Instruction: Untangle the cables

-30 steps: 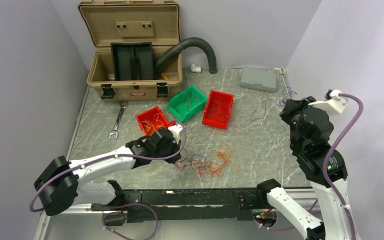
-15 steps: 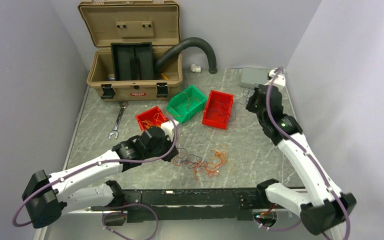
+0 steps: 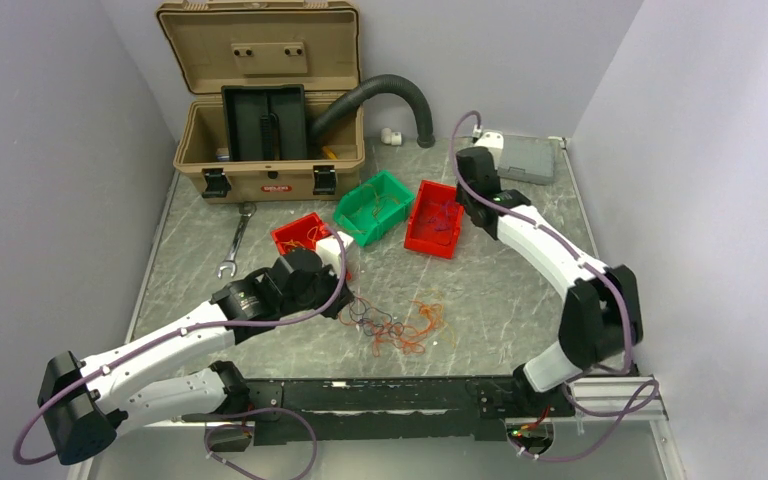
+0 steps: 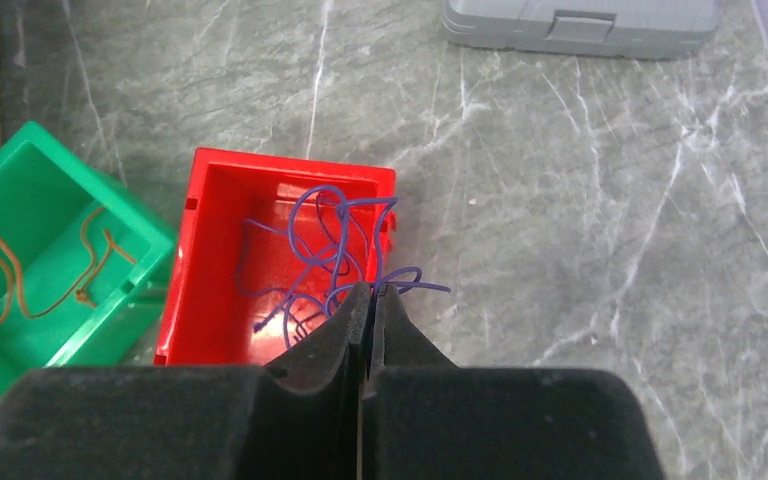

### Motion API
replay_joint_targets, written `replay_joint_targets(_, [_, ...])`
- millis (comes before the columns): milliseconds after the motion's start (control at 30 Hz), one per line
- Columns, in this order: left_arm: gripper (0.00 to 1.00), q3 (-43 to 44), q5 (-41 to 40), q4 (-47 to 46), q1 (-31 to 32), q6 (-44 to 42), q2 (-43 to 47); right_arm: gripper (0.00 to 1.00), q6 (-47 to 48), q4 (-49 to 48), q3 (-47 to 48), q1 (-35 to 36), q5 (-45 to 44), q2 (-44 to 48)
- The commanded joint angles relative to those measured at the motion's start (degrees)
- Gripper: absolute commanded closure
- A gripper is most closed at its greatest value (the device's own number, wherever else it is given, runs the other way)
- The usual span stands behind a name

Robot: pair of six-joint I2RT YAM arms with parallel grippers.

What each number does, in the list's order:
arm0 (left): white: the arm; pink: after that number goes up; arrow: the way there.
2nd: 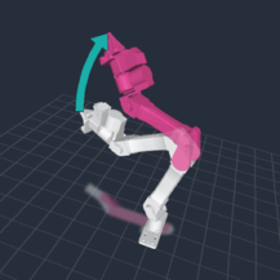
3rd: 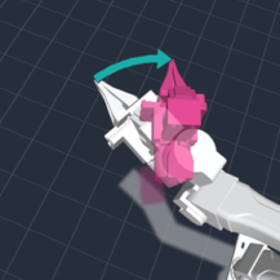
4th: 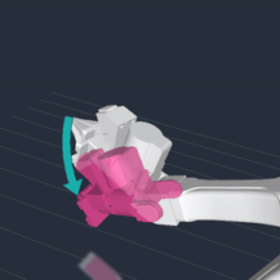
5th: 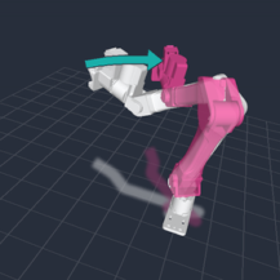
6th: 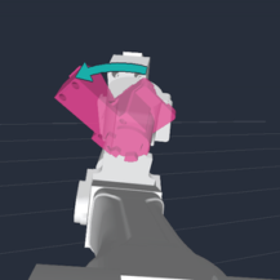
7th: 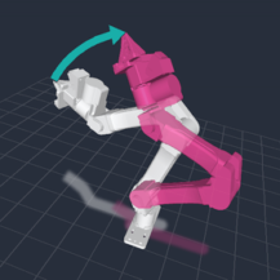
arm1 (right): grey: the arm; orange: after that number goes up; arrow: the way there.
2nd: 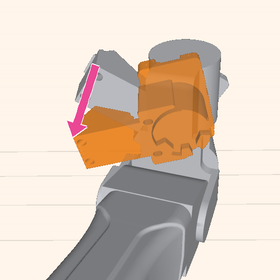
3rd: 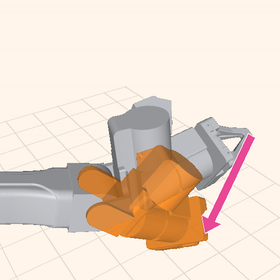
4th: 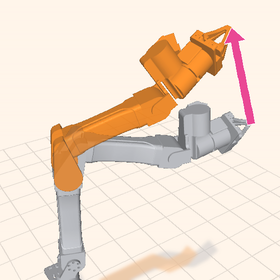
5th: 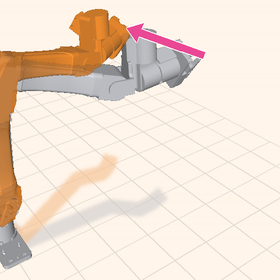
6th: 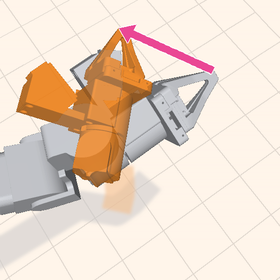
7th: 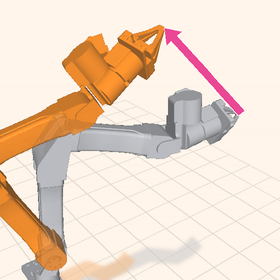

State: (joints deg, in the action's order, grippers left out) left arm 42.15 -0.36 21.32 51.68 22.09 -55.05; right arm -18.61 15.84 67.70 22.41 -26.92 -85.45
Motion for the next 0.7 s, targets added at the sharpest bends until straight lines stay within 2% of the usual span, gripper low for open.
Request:
replay_joint_targets(0, [1.00, 3.3, -0.2, -1.1, 0.0, -1.2, 0.7, 1.00, 2.0, -3.8, 5.2, 1.2, -3.6, -6.4])
replay_joint_targets(133, [1.00, 4.9, -0.7, 0.1, 0.1, -2.2, 0.7, 1.00, -0.5, -1.0, 9.5, 1.2, 0.0, -13.2])
replay_joint_targets(267, [1.00, 5.5, -1.6, 0.4, 0.0, -2.8, 0.7, 1.00, -1.5, -0.8, 11.5, 1.2, 6.8, -16.1])
replay_joint_targets(300, [1.00, 5.6, -1.7, 0.4, 0.0, -2.8, 0.5, 0.97, -1.9, -0.4, 11.9, 1.2, 7.4, -16.3])
replay_joint_targets(367, [1.00, 5.8, -1.8, 0.3, 0.0, -3.0, 0.1, 0.54, -2.4, 1.1, 12.6, 1.1, 8.9, -16.5])
replay_joint_targets(400, [1.00, 5.8, -1.7, 0.3, 0.0, -3.0, -0.2, 0.40, -2.6, 1.5, 12.4, 1.1, 9.6, -15.9])
replay_joint_targets(433, [1.00, 6.0, -1.5, 0.3, 0.0, -3.0, -0.3, 0.32, -2.8, 1.7, 11.9, 1.1, 10.2, -14.7])
replay_joint_targets(667, [1.00, 7.6, -0.5, 1.2, 0.0, -3.4, -0.6, 0.17, -3.4, 1.7, 0.5, 1.2, 18.4, 0.5])
